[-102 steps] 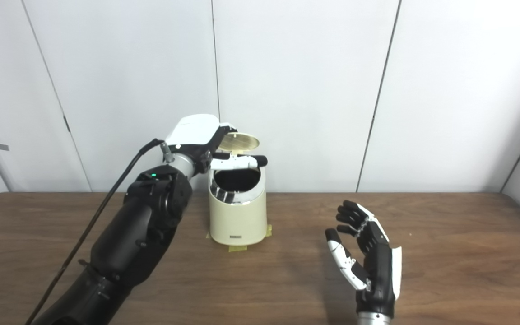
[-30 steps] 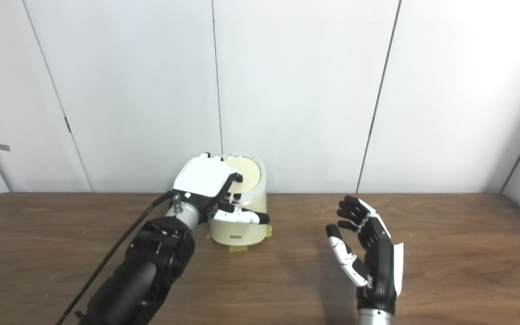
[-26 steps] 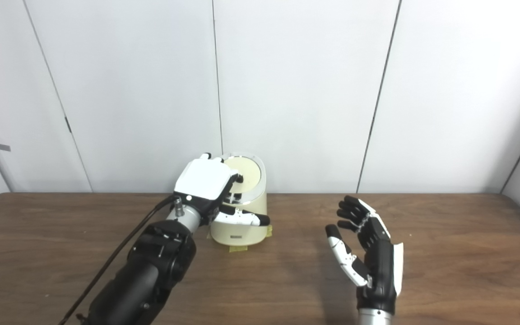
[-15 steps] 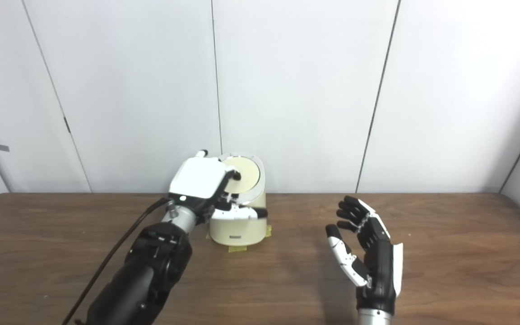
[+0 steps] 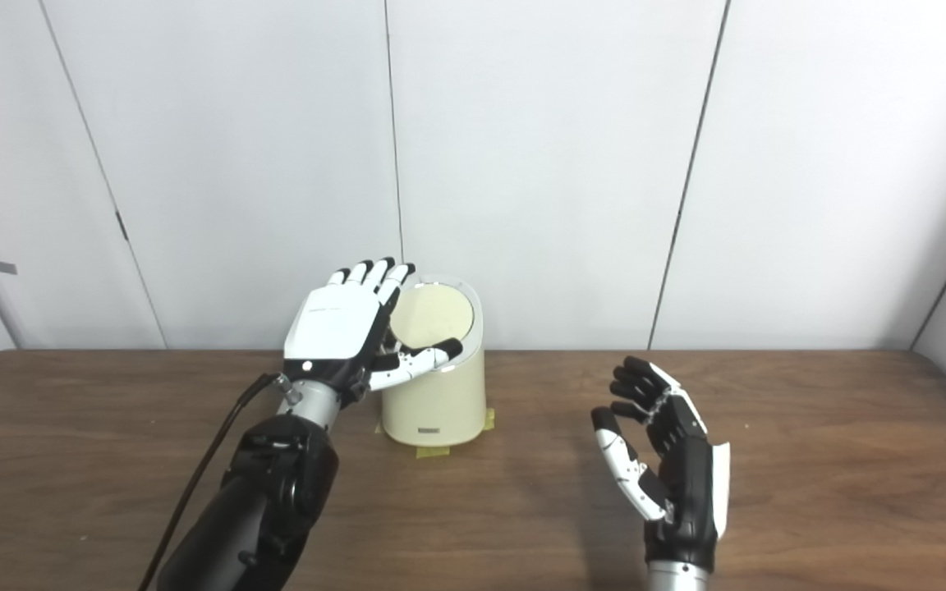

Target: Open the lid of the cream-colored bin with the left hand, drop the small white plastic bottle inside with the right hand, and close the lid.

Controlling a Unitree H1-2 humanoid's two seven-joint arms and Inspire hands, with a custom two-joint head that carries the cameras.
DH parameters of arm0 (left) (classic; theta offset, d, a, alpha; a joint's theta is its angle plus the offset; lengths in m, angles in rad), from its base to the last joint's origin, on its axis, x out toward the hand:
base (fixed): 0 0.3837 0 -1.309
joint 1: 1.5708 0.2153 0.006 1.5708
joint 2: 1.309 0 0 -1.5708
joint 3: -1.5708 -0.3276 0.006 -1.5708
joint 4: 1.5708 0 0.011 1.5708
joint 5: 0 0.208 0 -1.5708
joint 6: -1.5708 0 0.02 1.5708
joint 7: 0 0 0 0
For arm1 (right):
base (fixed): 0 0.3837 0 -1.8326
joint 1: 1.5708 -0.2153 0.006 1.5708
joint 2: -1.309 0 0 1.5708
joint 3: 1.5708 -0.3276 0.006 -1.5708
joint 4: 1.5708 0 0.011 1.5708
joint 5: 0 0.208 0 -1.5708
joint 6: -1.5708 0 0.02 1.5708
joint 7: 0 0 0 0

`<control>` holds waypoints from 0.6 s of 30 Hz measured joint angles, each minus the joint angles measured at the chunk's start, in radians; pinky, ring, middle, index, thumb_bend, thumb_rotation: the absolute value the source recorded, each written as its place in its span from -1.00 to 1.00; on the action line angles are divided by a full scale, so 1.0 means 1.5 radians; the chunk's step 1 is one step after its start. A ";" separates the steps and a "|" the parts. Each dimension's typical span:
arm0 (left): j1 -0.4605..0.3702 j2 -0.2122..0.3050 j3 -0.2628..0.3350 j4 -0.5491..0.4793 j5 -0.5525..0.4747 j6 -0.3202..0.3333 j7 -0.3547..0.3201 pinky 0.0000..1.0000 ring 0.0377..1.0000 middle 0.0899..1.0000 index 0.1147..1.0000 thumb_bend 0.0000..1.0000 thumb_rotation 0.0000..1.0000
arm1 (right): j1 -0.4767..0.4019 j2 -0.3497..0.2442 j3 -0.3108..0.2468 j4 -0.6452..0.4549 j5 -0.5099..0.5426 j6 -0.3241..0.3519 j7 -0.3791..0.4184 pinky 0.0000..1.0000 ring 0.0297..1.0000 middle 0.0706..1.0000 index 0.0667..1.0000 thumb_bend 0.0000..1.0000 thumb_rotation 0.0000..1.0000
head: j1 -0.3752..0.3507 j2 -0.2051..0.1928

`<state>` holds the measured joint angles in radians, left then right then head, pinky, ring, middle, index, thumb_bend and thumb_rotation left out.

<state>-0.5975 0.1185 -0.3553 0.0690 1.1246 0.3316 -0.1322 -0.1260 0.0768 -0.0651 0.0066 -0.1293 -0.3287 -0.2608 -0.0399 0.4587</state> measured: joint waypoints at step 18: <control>0.154 -0.068 0.218 -0.110 -0.545 -0.230 0.099 0.57 0.71 0.71 0.67 -0.42 0.99 | 0.000 -0.005 0.000 0.000 0.002 -0.001 0.001 0.23 0.36 0.37 0.38 -0.49 -0.40 | -0.001 0.005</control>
<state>-0.3659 0.0170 -0.0275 -0.0953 0.3065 -0.0136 0.0161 -0.1264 0.0689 -0.0650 0.0067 -0.1258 -0.3303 -0.2595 -0.0414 0.4663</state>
